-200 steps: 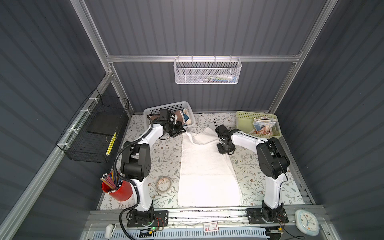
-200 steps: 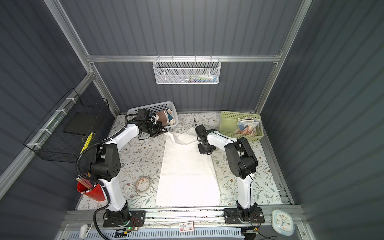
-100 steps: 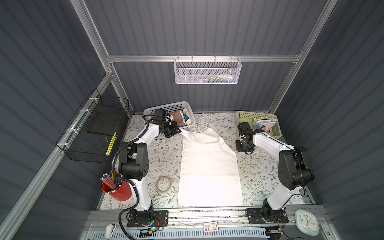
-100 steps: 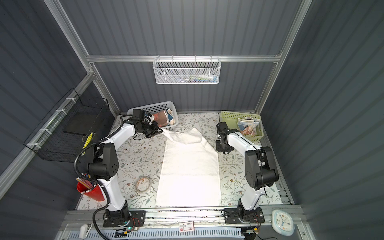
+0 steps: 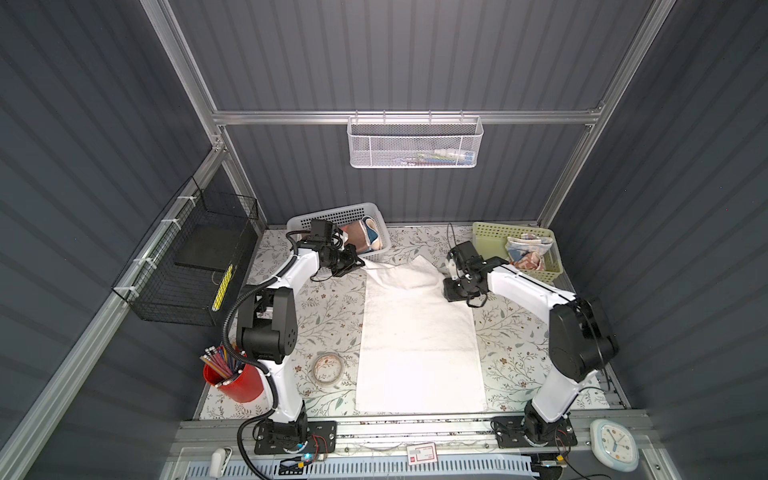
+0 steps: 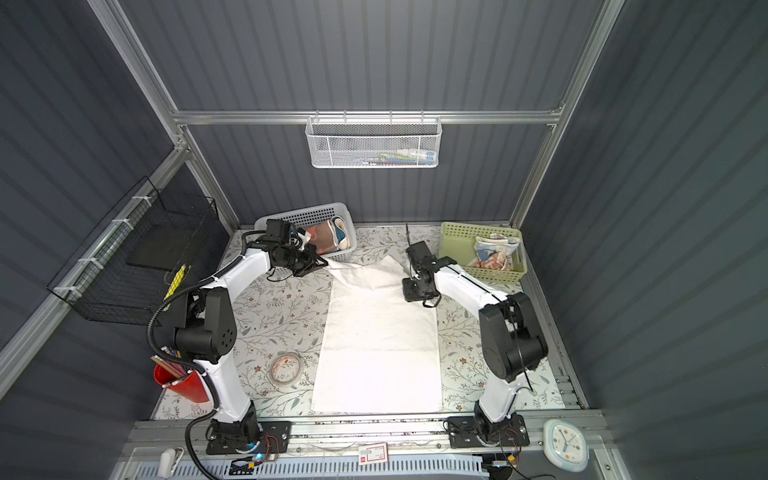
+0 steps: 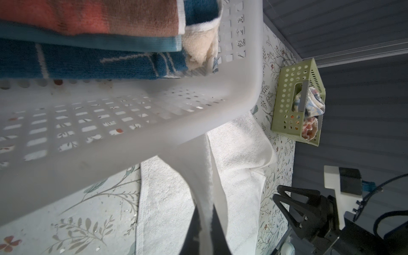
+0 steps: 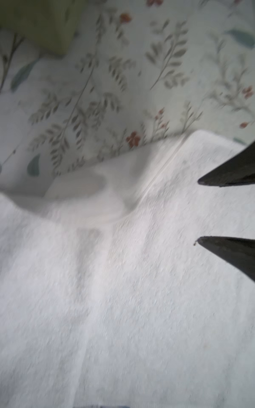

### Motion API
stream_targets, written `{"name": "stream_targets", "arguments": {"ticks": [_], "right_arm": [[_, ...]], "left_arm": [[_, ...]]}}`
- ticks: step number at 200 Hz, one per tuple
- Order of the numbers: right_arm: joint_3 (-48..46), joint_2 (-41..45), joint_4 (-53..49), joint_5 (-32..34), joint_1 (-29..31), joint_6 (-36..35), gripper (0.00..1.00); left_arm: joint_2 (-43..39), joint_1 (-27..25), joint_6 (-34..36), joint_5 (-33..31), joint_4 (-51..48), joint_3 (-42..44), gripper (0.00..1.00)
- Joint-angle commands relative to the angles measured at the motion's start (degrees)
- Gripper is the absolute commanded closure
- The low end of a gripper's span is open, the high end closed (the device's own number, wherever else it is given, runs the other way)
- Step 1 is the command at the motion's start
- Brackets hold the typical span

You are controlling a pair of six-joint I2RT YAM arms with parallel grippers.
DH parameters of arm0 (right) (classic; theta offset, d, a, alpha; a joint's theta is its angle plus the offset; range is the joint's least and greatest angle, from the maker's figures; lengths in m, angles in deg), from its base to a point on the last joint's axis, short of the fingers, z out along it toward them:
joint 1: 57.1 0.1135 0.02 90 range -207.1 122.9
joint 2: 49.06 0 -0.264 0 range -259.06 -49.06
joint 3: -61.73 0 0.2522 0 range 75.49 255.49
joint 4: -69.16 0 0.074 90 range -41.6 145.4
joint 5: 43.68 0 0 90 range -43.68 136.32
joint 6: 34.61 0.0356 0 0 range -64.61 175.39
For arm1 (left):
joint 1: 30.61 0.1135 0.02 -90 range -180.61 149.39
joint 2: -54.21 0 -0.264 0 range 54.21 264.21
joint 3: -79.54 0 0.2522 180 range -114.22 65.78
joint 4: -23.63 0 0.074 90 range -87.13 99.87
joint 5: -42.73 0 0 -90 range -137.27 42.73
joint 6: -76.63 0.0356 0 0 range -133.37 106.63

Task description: Fold and stack the towels

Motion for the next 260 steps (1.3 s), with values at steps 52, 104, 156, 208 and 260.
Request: {"name": "stream_targets", "arguments": {"ticks": [52,104,156,208,260], "right_arm": [[16.0,-16.7,-3.1,2.2,-1.4,-2.5,0.61],[12.9,-12.6,-6.8,6.3,-9.3,-3.3,0.58],[4.3,-6.4,-6.0,2.7,-8.6,-3.4,0.57],[8.3,-1.0,-8.0,1.6,-7.2,-4.3,0.55],[26.5,-12.6,-7.3,-4.7,-6.6,-8.5,0.51]], "left_arm": [[2.7,0.0,1.5,2.2,-3.3,-12.5,1.0],[2.3,0.0,2.5,3.2,-3.5,-12.9,1.0],[-2.4,-2.3,7.1,6.4,-3.6,-6.6,1.0],[-10.4,-8.9,13.7,2.4,-9.8,7.6,1.0],[-13.3,-9.8,9.7,1.1,-5.7,22.6,1.0]]}}
